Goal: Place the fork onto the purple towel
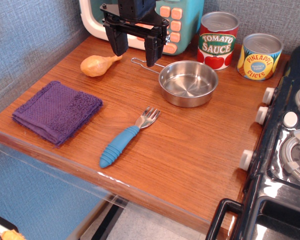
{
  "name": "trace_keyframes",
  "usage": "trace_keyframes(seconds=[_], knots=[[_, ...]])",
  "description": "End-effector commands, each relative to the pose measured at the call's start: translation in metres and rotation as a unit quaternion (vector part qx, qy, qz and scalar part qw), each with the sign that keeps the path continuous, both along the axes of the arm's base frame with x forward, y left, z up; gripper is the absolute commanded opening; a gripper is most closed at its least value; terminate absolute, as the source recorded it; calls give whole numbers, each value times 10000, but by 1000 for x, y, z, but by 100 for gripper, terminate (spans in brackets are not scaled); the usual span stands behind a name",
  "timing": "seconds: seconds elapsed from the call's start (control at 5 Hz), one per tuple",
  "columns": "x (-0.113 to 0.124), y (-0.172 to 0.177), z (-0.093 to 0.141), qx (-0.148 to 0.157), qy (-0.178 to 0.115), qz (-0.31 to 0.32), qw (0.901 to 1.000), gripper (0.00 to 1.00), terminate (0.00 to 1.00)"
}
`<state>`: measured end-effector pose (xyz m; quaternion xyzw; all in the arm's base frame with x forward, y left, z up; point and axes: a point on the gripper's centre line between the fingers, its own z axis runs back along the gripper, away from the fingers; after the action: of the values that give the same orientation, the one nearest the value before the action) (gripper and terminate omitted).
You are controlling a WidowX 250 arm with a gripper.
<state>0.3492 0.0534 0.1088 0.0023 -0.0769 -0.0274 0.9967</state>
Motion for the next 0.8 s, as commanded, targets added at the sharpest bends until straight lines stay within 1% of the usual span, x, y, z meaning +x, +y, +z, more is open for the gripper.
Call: trace_keyframes(seconds=[0.0,0.2,0.4,0.6], knots=[[0,0,0,0,0,0,10000,100,0],[-18,3,-3,-227,-161,-67,9996,100,0],[-44,3,-8,-81,-150,-180,9997,100,0],[-65,3,-24,-23,-16,-239,9997,100,0]])
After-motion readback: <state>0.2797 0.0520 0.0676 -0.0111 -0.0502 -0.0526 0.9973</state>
